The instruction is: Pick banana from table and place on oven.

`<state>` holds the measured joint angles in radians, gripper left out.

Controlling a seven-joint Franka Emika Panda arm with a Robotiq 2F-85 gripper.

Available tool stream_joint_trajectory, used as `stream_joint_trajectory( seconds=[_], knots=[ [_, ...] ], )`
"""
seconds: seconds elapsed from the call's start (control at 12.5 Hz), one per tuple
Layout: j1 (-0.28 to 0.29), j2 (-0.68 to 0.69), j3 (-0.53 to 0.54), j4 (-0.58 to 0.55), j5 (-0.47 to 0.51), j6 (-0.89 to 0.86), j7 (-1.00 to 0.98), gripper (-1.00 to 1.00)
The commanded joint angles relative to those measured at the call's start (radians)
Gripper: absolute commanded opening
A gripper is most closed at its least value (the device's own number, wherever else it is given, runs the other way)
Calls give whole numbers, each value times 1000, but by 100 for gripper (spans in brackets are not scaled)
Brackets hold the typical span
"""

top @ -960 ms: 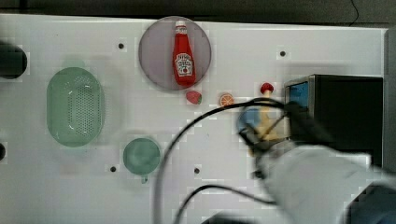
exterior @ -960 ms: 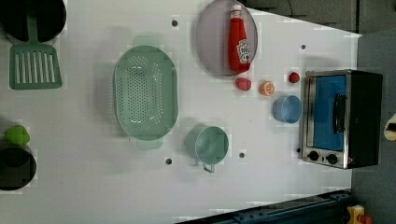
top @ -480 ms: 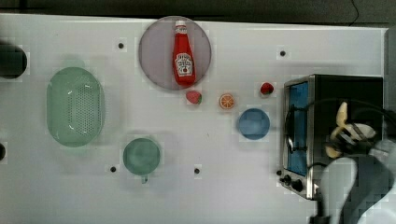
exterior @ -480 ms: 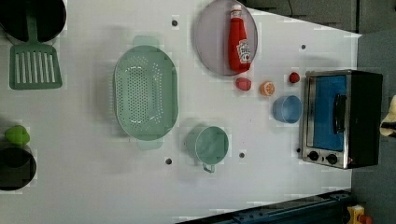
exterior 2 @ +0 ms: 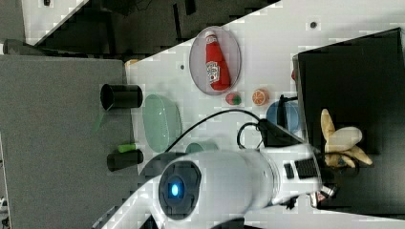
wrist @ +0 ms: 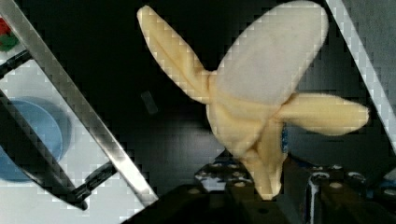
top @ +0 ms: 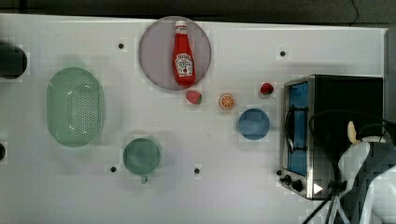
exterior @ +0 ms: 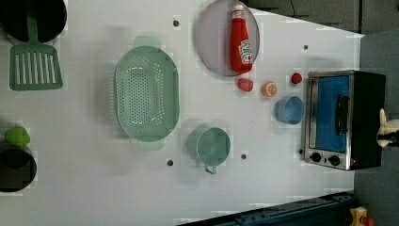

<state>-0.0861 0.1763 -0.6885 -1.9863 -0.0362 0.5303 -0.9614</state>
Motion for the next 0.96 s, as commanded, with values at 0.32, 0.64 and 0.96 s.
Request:
stream_joint_trajectory(
  seconds=[0.32,0.64,0.96],
  knots=[
    [28,-24,21,95,28,16,-116,43],
    [39,-45,35,133,27,11,-116,100],
    [83,-146,88,224,5,-237,-17,100]
  ],
)
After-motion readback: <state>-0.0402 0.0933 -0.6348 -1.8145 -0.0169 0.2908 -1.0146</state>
